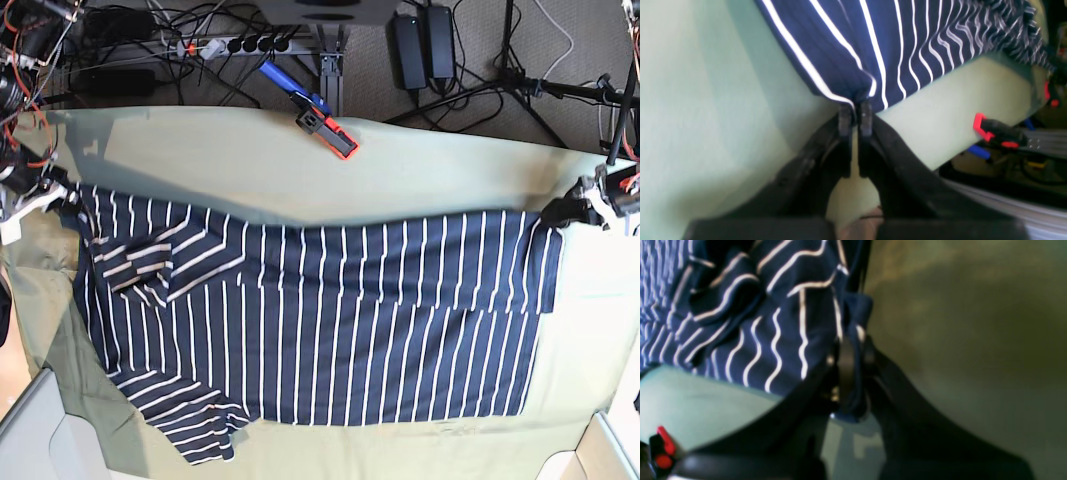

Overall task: Fold the T-shirt properly
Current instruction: 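Pull the shirt edge with both grippers to spread it flat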

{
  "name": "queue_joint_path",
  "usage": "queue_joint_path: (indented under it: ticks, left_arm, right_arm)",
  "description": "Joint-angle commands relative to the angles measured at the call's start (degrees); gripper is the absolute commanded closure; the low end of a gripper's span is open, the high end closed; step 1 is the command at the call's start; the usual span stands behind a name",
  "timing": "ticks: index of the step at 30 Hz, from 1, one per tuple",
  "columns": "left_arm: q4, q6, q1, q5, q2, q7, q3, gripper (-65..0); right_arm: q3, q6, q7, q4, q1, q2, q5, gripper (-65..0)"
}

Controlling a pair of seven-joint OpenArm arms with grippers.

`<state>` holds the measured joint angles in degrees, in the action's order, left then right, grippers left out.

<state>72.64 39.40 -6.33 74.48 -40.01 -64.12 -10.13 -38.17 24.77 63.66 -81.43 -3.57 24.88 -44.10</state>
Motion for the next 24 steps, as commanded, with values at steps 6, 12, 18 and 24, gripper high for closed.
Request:
queue_joint_path:
  ticks: [6,12,18,24]
  left_arm:
    - [5.01,0.60,-4.20,1.22,-1.66,0.39,-0.87,0.0]
    - [8.46,0.60,-9.18,1.97,-1.79,-0.04,-4.20,0.0]
    - [10.73,0.60,-13.33,3.48,-1.77,-0.44,-8.17,0.0]
    - [10.78,0.60,-14.88,4.17,-1.75,-0.66,-8.33,0.0]
  right_arm:
    - [-2.38,2.27,0.35,-2.23,-3.45,1.75,-2.78,0.0]
    - [-5.99,3.15,0.83,-3.89,-8.52,1.77,-4.92,0.0]
    - [-8.83,3.82,0.83,-5.88,-13.33,1.77,-6.99,0.0]
    - [-9.05,3.98,1.81,-5.90,-13.49,1.77,-7.10,0.0]
